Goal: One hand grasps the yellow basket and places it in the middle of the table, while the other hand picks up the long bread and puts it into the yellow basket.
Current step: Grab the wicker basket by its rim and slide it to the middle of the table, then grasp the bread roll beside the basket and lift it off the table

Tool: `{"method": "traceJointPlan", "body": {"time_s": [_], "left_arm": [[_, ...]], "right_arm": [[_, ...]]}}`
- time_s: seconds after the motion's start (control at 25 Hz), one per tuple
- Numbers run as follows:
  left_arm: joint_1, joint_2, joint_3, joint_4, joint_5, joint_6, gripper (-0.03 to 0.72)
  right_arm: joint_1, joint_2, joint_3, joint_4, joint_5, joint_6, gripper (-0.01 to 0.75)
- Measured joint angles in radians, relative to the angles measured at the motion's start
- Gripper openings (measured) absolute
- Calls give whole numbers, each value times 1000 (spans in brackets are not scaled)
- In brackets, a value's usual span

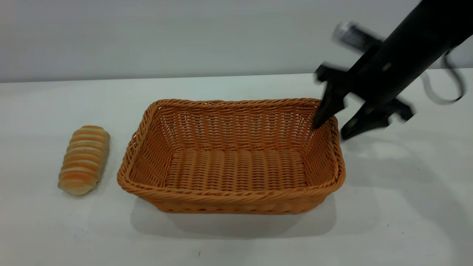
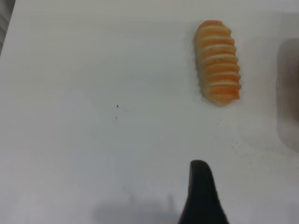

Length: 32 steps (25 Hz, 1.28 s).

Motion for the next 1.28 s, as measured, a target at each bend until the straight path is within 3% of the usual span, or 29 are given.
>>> {"method": "traceJointPlan", "body": {"time_s": [0.24,0.52,0.64,0.96,1.28], "left_arm": [[0,0,0,0,2,-30,573],[0,151,-9,0,5,-49,573],[0,264,-57,0,3,-41,573],[0,659,-200,0,-59,-34,573],[1,1055,-221,-7,-359,-22,561]], "right_arm": [[-176,-141,0,-167,227,-31,536],[-188,-346,1,-718,385,190,536],[-190,-439,6,-858,439,301,536],[-171,-653,136,-893,454,348,536],[-114,-690,159,-891,452,348,536]]}}
